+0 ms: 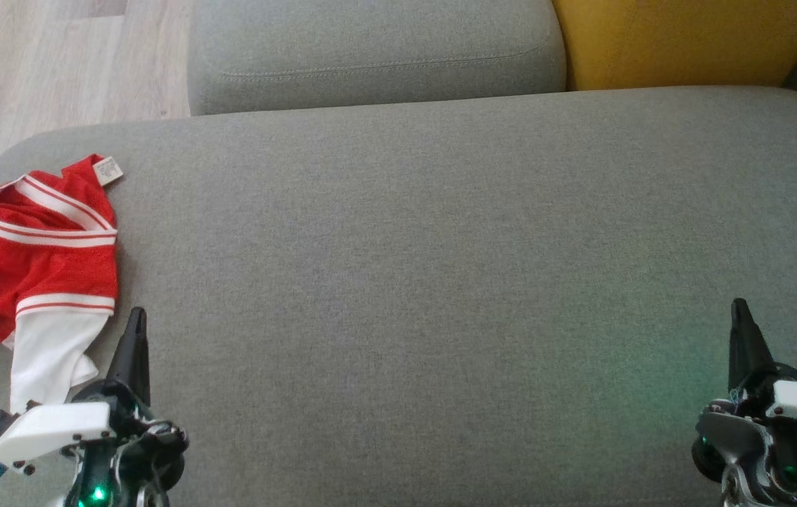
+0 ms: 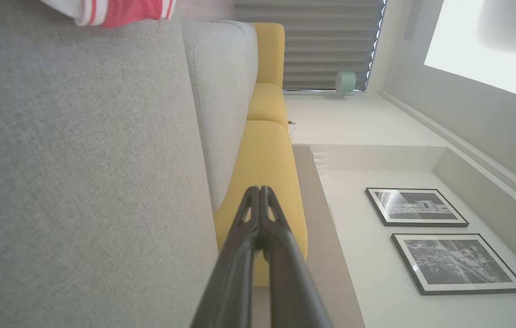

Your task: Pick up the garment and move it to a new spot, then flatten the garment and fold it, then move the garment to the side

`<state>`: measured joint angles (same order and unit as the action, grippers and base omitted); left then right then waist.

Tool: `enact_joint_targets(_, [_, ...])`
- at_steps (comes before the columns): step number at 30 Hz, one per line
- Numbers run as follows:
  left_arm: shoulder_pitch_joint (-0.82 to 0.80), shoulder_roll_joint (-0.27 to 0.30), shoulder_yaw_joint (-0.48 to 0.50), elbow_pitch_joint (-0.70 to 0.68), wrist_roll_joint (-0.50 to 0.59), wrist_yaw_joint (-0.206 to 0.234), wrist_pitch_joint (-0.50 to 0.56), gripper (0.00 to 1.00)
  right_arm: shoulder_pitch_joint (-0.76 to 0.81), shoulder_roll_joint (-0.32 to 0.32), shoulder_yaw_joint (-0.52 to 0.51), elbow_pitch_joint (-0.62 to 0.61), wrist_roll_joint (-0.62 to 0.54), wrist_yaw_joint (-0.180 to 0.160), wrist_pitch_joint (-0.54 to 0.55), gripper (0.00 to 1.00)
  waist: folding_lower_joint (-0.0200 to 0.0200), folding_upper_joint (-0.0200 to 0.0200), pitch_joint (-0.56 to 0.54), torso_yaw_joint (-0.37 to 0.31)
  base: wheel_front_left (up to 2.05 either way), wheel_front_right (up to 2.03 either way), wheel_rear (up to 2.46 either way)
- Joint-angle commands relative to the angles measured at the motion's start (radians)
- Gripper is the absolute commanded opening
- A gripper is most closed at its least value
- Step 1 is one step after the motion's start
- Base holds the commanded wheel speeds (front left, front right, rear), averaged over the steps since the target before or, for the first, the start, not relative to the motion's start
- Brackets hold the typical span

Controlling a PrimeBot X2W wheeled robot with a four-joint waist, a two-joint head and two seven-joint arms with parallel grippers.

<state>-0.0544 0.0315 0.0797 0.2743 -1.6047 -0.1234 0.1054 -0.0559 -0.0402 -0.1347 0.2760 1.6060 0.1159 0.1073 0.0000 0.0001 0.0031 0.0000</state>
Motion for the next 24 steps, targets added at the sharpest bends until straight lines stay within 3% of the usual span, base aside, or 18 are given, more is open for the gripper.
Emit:
enact_joint_targets(1, [-0.054, 0.019, 0.034, -0.029, -0.004, -0.007, 0.008, 0.0, -0.052, -0.01, 0.021, -0.031, 0.003, 0.015, 0.006, 0.0, 0.0, -0.0001, 0.0, 0.0, 0.0, 0.0, 0.0])
enact_joint_targets(16, [-0.054, 0.019, 0.034, -0.029, -0.004, -0.007, 0.008, 0.0, -0.052, -0.01, 0.021, -0.031, 0.003, 0.015, 0.006, 0.0, 0.0, -0.0001, 0.0, 0.0, 0.0, 0.0, 0.0])
enact_joint_targets(17, [0.0, 0.0, 0.0, 0.0, 0.0, 0.0, 0.0, 1.0, 0.0, 0.0, 0.0, 0.0, 0.0, 0.001, 0.0, 1.0, 0.0, -0.0001, 0.0, 0.0, 0.0, 0.0, 0.0])
enact_joint_targets(19, [0.006, -0.004, -0.002, 0.021, 0.0, 0.001, -0.002, 1.0, 0.007, 0.002, 0.001, 0.02, 0.0, -0.002, 0.0, 1.0, 0.0, -0.0001, 0.0, 0.0, 0.0, 0.0, 0.0])
enact_joint_targets(20, [0.017, -0.008, -0.003, 0.038, 0.0, 0.002, -0.002, 0.0, 0.016, 0.006, 0.002, 0.037, 0.0, -0.002, -0.001, 0.0, 0.0, -0.0001, 0.0, 0.0, 0.0, 0.0, 0.0])
enact_joint_targets(21, [0.031, -0.011, -0.004, 0.055, 0.0, 0.002, -0.002, 0.0, 0.029, 0.009, 0.002, 0.054, -0.001, -0.002, -0.001, 0.0, 0.0, -0.0001, 0.0, 0.0, 0.0, 0.0, 0.0])
enact_joint_targets(22, [0.035, -0.012, -0.006, 0.06, 0.0, 0.002, -0.003, 1.0, 0.033, 0.01, 0.003, 0.059, -0.001, -0.002, -0.002, 1.0, 0.0, -0.0001, 0.0, 0.0, 0.0, 0.0, 0.0])
enact_joint_targets(24, [0.032, -0.012, -0.01, 0.057, 0.002, 0.002, -0.008, 1.0, 0.031, 0.009, 0.008, 0.054, -0.004, -0.002, -0.006, 1.0, 0.0, -0.0001, 0.0, 0.0, 0.0, 0.0, 0.0])
